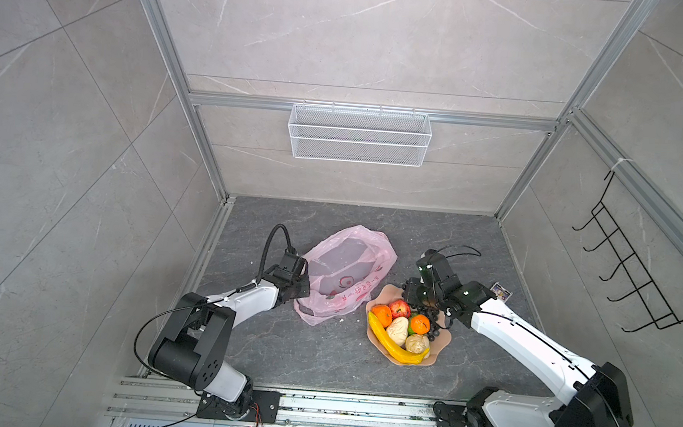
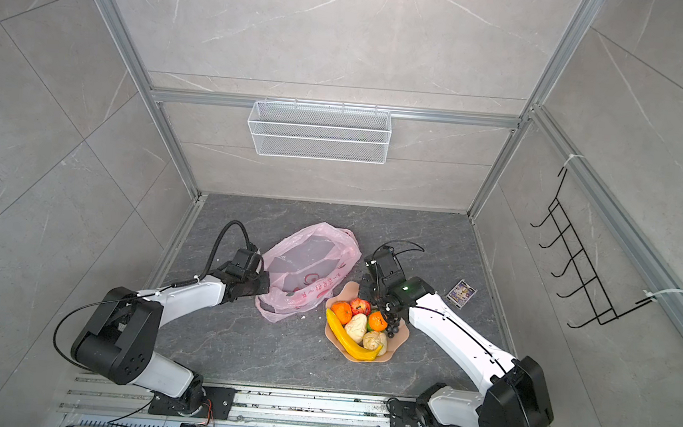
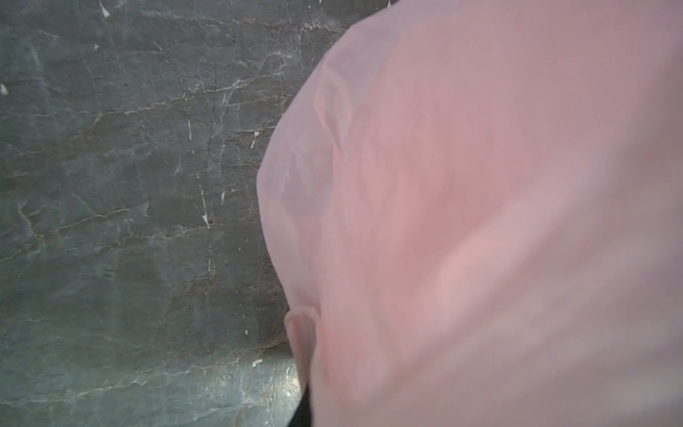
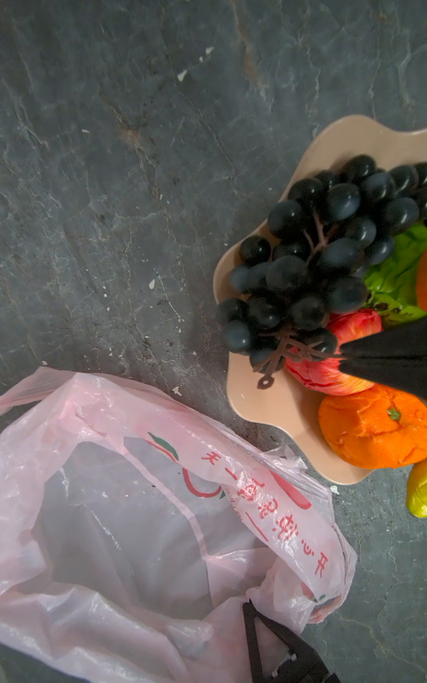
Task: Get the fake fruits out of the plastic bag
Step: 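Lower the grapes onto the fruit in the bowl and open the right gripper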
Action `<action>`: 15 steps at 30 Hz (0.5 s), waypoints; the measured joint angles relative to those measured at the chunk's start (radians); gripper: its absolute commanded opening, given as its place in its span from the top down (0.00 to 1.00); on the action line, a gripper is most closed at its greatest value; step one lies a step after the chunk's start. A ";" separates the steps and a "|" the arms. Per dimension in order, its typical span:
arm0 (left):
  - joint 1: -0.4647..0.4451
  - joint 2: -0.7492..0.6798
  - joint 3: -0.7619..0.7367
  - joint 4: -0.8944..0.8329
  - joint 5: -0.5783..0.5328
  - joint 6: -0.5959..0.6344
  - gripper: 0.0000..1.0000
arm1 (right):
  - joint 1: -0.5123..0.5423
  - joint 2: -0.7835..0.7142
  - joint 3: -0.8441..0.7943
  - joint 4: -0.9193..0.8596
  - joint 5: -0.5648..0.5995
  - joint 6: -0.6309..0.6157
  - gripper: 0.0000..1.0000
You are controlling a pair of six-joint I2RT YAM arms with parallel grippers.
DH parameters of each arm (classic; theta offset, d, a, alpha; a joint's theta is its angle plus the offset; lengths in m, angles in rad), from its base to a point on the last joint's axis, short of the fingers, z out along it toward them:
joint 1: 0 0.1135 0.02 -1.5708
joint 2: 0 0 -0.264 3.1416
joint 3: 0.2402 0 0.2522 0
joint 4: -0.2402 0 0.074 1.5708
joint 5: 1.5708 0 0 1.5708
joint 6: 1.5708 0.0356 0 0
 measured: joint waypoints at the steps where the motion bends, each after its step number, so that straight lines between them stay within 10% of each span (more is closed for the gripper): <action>1: 0.000 0.000 0.000 0.000 0.000 0.001 0.99 | 0.000 0.009 0.000 0.000 -0.003 0.000 1.00; 15: -0.002 0.062 0.063 -0.026 0.021 -0.008 0.99 | 0.000 -0.064 0.006 -0.060 0.040 -0.026 0.36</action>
